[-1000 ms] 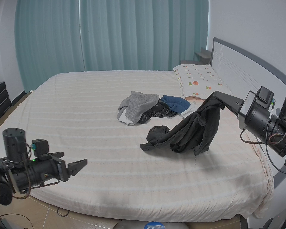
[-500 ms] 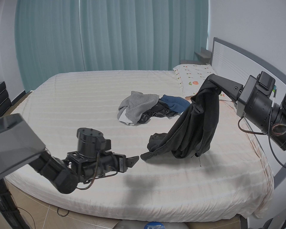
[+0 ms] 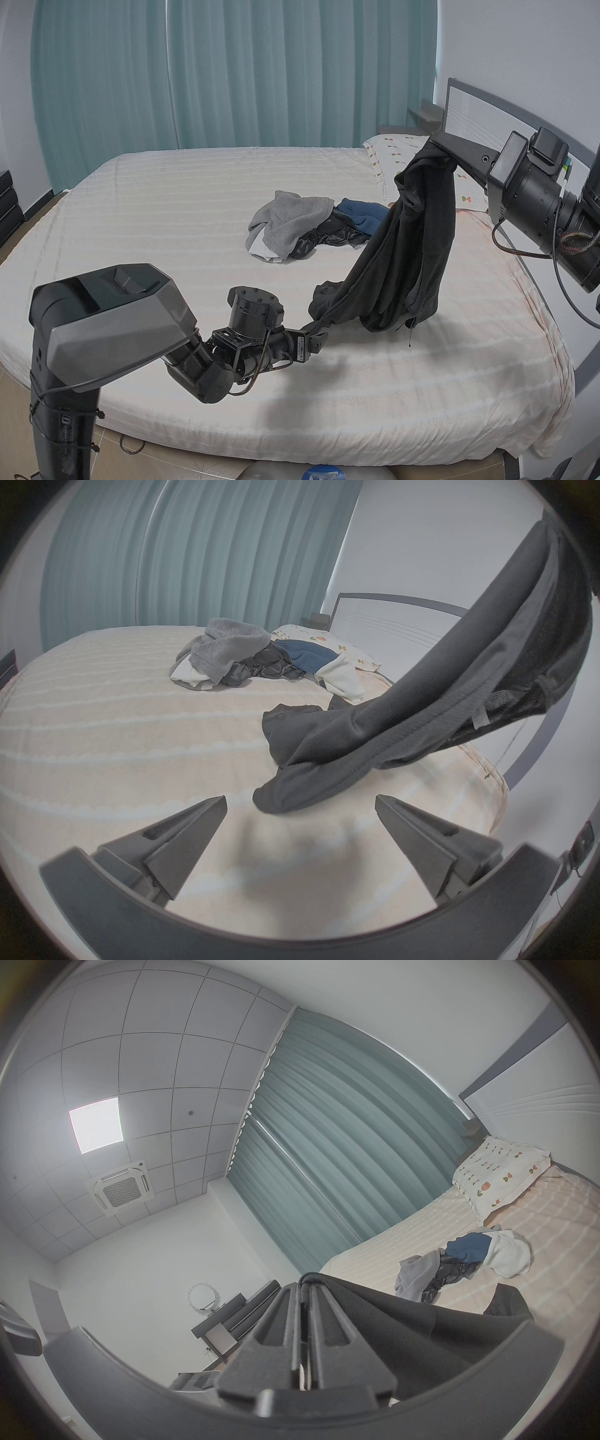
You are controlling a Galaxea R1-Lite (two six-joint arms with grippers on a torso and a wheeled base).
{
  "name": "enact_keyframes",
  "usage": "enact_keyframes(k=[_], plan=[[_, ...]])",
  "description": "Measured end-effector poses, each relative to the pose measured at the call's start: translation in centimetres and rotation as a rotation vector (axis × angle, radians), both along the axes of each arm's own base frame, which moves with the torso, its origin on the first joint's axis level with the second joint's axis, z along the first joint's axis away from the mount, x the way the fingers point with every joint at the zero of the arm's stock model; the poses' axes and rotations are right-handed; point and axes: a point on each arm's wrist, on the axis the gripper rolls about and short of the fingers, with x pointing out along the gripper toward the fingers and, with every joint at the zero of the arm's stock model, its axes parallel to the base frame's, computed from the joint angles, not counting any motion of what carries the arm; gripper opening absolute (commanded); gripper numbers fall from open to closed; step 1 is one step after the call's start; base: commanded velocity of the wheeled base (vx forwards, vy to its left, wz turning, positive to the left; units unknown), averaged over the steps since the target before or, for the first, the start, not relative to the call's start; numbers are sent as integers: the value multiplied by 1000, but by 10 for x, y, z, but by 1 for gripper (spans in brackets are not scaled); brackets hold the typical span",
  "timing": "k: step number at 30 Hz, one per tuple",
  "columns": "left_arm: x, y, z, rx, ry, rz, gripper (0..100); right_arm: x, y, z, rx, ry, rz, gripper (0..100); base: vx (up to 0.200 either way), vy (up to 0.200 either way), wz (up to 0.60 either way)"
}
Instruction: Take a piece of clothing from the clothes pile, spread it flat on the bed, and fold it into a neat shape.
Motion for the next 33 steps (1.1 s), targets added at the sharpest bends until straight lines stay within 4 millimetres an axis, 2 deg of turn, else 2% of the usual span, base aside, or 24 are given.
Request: enact_keyframes(k=[8,9,17,23,27,31,33], plan=[[30,-16,-18,-12,-41,38,100,2,-1,2,7,-8,-7,0,0,0,0],[33,-18,-21,-14,-44,44,0,2,-1,2,7,-7,-8,0,0,0,0],[47,-21,-39,-80,-16,164,0,4,-4,-2,3,7,-23,0,0,0,0],[42,-13,-22,-175,-44,243,0,11,-7,-9,-11,31,-46,0,0,0,0],[29,-2,6,-210,-66,266,0,20,-9,-19,-33,62,-69,0,0,0,0],[16,9,52,-263,-132,297,0,35,-13,-28,-47,90,-110,0,0,0,0],[10,15,77,-295,-178,318,0,45,-15,-26,-37,83,-141,0,0,0,0]])
